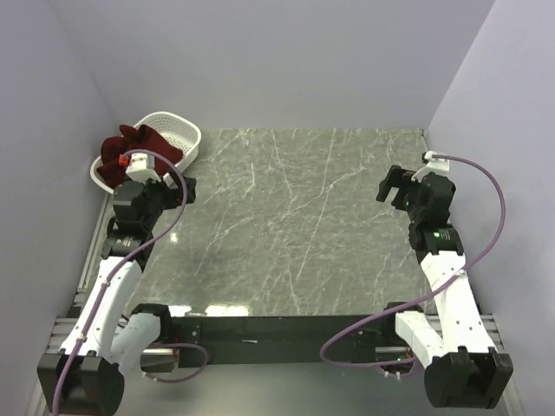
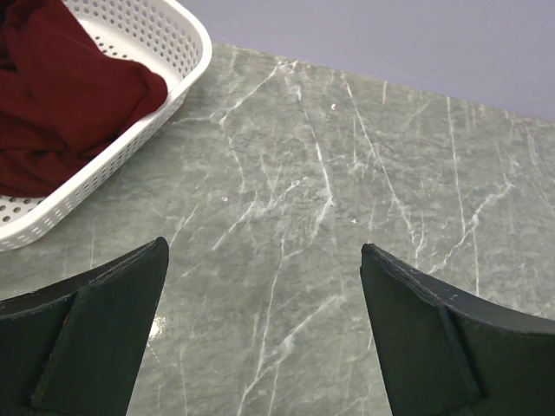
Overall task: Fold and stack the t-shirts
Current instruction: Grab the tshirt from the pile
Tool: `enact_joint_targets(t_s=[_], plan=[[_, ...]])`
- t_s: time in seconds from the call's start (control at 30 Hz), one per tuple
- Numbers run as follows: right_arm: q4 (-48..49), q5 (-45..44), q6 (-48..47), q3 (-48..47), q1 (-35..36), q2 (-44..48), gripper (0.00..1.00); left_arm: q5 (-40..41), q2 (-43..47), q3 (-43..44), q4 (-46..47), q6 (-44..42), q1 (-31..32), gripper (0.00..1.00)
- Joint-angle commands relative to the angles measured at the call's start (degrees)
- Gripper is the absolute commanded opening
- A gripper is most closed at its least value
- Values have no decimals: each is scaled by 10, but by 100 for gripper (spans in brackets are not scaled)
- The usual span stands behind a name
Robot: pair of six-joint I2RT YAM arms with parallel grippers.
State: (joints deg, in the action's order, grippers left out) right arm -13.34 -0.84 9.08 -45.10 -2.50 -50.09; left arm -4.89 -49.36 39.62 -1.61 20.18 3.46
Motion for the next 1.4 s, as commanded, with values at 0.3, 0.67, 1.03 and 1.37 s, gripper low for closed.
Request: enact_joint_targets(t_s=[0.3, 0.67, 1.03, 1.37], plan=[[-54, 153, -199, -38, 0, -48, 100, -29, 0, 33, -9, 21, 0, 99], [-107, 437, -213, -50, -65, -58, 100, -86, -82, 112, -53, 101, -112, 99], [-121, 488, -218, -36, -99, -36, 100, -132, -304, 265, -110, 281, -220, 95], [-121, 490, -216, -34, -102, -38, 100, -74, -625, 566, -211, 276, -211, 81]])
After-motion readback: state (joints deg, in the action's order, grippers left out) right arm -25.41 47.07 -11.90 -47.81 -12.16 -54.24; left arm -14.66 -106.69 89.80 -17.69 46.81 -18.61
